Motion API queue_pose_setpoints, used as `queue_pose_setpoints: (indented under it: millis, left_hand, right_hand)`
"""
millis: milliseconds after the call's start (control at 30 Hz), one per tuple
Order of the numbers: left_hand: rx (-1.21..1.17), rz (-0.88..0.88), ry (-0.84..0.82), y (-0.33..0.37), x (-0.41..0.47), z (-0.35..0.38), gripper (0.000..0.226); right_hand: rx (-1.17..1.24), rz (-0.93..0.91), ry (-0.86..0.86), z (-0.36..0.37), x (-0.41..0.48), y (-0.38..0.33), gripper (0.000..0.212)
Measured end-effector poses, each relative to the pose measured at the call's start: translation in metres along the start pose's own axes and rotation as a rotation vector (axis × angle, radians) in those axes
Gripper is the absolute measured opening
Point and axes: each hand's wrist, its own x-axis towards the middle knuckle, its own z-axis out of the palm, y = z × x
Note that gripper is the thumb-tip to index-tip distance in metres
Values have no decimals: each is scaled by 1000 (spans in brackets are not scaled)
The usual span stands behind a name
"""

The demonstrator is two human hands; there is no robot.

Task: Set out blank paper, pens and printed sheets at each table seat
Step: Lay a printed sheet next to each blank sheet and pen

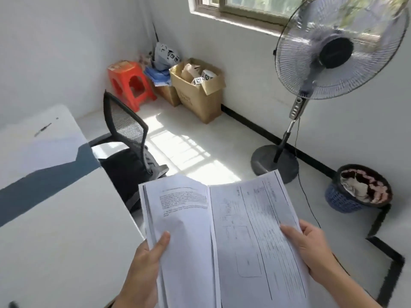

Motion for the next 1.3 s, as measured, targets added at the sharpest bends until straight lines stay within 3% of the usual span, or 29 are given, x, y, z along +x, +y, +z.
queue_pose_setpoints:
  millis: [167, 300, 533, 667, 767, 967, 1133, 1300]
  left_hand:
    - [-86, 13, 289, 9, 27, -7, 24]
    - [-207, 15, 422, 29, 59, -20, 26]
    - [-342, 112, 486, 99, 114, -43, 35]
    - [-380, 193, 495, 127, 127, -54, 7]
    - [-412, 198, 573, 131, 135, -68, 12]
    - [-586, 147, 918, 150, 156, -83, 15]
    - [-662, 138, 1102, 177, 182, -87, 10]
    - [-810, 1, 1357, 169, 191, -84, 21]
  right_hand:
    - [-160, -60, -180, 48, 81, -51, 7]
    - [-272, -107, -308, 112, 131, -76, 11]
    - [-358, -196, -494, 222, 181, -149, 27]
    - [-433, -253, -555, 274, 207, -179, 38]
    - [-487, -238, -626, 315, 222, -192, 32]
    - [-661, -273, -864, 428, 258, -228, 27]
    - [-759, -213, -1051, 529, 287, -249, 35]
    - [-862, -173, -1198, 626, 288, -235, 37]
